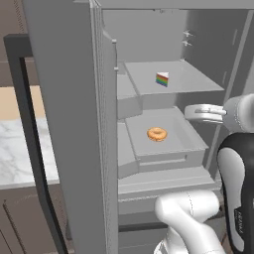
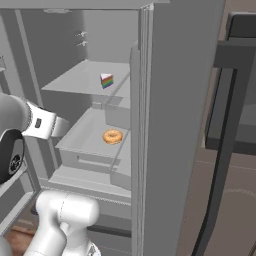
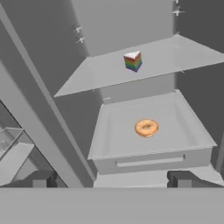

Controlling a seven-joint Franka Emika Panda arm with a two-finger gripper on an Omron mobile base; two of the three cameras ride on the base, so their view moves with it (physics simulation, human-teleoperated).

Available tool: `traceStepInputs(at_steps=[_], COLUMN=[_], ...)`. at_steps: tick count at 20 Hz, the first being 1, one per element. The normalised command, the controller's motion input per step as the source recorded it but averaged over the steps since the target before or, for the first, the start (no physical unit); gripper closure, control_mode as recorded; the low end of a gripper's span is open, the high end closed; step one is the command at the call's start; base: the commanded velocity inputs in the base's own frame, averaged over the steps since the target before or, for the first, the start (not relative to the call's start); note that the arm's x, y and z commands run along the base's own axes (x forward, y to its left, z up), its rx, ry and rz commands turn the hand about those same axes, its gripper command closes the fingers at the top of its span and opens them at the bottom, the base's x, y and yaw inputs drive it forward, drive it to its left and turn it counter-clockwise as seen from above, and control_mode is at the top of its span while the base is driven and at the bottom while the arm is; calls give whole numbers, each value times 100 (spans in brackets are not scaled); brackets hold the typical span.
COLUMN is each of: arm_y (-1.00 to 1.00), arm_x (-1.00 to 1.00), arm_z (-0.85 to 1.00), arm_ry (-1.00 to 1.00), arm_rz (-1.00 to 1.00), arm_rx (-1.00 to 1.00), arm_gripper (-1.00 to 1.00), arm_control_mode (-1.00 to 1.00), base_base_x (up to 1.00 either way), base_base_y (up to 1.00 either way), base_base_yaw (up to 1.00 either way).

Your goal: Take the cake and donut from the fridge and place them on the empty tray on the dining counter.

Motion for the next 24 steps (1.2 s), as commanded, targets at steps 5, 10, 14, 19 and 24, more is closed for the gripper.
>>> traceStepInputs(at_steps=[5,10,14,19,24], arm_y=[-13,-40,-49,0,3], arm_x=[0,1,36,92,100], arm_z=[17,19,4,0,-18], arm_ry=[7,9,2,0,0], arm_rz=[-9,-22,-5,20,20], arm_rx=[-22,-14,-1,0,0], arm_gripper=[-100,-100,-100,-100,-100], arm_control_mode=[-100,-100,-100,-100,-100], base_base_x=[0,0,0,0,0], base_base_y=[0,0,0,0,0], base_base_yaw=[0,0,0,0,0])
